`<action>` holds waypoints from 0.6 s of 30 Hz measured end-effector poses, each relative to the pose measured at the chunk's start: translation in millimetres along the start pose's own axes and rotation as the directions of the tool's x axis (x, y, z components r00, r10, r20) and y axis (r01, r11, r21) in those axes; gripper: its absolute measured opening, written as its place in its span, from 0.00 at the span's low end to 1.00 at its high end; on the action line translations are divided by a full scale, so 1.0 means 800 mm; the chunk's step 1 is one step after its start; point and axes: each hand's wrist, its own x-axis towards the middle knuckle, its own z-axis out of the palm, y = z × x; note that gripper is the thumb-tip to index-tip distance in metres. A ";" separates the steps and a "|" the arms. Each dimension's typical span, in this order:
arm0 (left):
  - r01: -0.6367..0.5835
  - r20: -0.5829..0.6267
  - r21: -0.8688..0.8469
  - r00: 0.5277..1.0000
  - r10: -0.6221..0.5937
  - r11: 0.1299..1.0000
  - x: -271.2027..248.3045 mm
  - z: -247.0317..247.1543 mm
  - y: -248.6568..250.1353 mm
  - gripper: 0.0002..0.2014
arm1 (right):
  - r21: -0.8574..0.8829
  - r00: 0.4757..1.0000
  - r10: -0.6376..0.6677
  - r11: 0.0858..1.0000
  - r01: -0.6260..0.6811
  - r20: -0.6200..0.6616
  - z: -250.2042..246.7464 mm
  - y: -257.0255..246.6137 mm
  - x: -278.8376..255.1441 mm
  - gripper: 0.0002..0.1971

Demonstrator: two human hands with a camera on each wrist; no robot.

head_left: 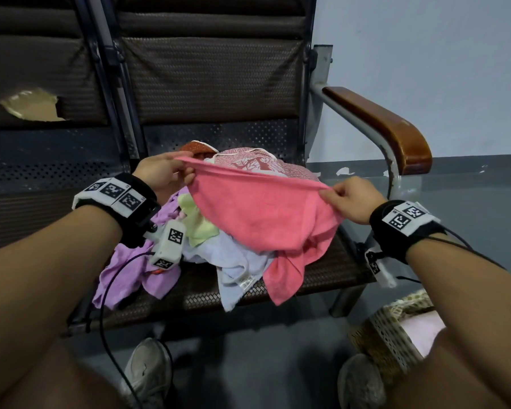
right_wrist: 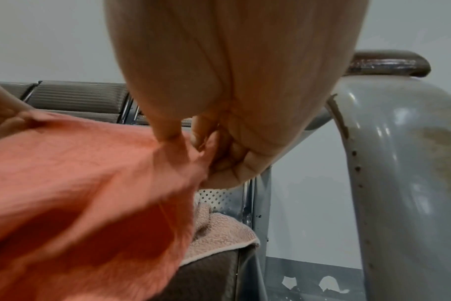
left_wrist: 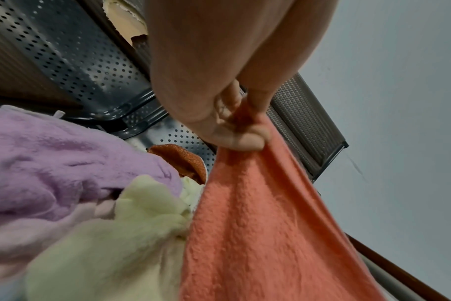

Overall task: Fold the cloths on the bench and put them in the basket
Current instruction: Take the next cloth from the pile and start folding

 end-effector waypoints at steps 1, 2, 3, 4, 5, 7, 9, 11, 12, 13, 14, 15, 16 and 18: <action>0.014 0.013 -0.009 1.000 -0.014 1.000 0.001 -0.002 0.000 0.16 | 0.027 1.000 0.012 1.000 -0.011 -0.028 -0.002 0.000 0.001 0.25; 0.020 0.016 -0.021 1.000 -0.019 1.000 0.002 -0.003 0.001 0.17 | 0.060 0.999 0.014 0.998 -0.011 -0.052 -0.004 0.000 0.001 0.25; 0.018 0.007 -0.031 1.000 -0.018 0.999 0.004 -0.003 0.001 0.17 | 0.090 0.998 0.007 0.996 -0.001 -0.070 -0.005 0.001 0.002 0.22; 0.007 -0.005 -0.030 1.000 -0.007 1.000 0.006 -0.004 0.000 0.17 | 0.111 0.997 -0.005 0.994 0.014 -0.083 -0.005 0.001 0.002 0.19; -0.016 -0.013 -0.001 1.000 0.016 1.000 0.007 -0.005 -0.001 0.17 | 0.132 0.996 -0.013 0.991 0.025 -0.088 -0.005 0.002 0.002 0.16; -0.089 0.003 0.220 0.996 0.090 0.971 0.007 -0.009 -0.005 0.18 | 0.195 0.996 -0.003 0.981 0.021 -0.089 -0.005 0.003 0.003 0.13; -0.175 0.026 0.528 0.981 0.190 0.831 0.008 -0.015 -0.013 0.16 | 0.279 0.993 0.031 0.960 0.003 -0.117 -0.007 0.004 0.005 0.19; -0.224 -0.009 0.655 0.953 0.303 0.722 0.008 -0.021 -0.020 0.10 | 0.309 0.988 0.033 0.951 0.015 -0.150 -0.013 0.002 0.006 0.21; -0.239 -0.039 0.657 0.936 0.349 0.715 0.009 -0.022 -0.021 0.08 | 0.314 0.987 0.010 0.948 0.041 -0.161 -0.015 0.001 0.005 0.19; -0.253 -0.069 0.642 0.921 0.383 0.724 0.012 -0.024 -0.021 0.07 | 0.310 0.985 -0.016 0.948 0.070 -0.171 -0.016 -0.002 0.002 0.14; -0.272 -0.090 0.621 0.907 0.411 0.735 0.014 -0.025 -0.020 0.06 | 0.302 0.983 -0.046 0.948 0.098 -0.175 -0.018 -0.006 -0.001 0.10; -0.295 -0.099 0.606 0.893 0.438 0.739 0.015 -0.025 -0.016 0.07 | 0.283 0.983 -0.065 0.952 0.113 -0.171 -0.021 -0.009 -0.004 0.11; -0.325 -0.095 0.592 0.881 0.464 0.737 0.014 -0.024 -0.012 0.08 | 0.256 0.985 -0.078 0.960 0.117 -0.156 -0.026 -0.011 -0.005 0.15; -0.401 -0.072 0.536 0.855 0.514 0.743 0.009 -0.018 -0.003 0.07 | 0.155 0.988 -0.083 0.983 0.102 -0.129 -0.039 -0.020 -0.006 0.15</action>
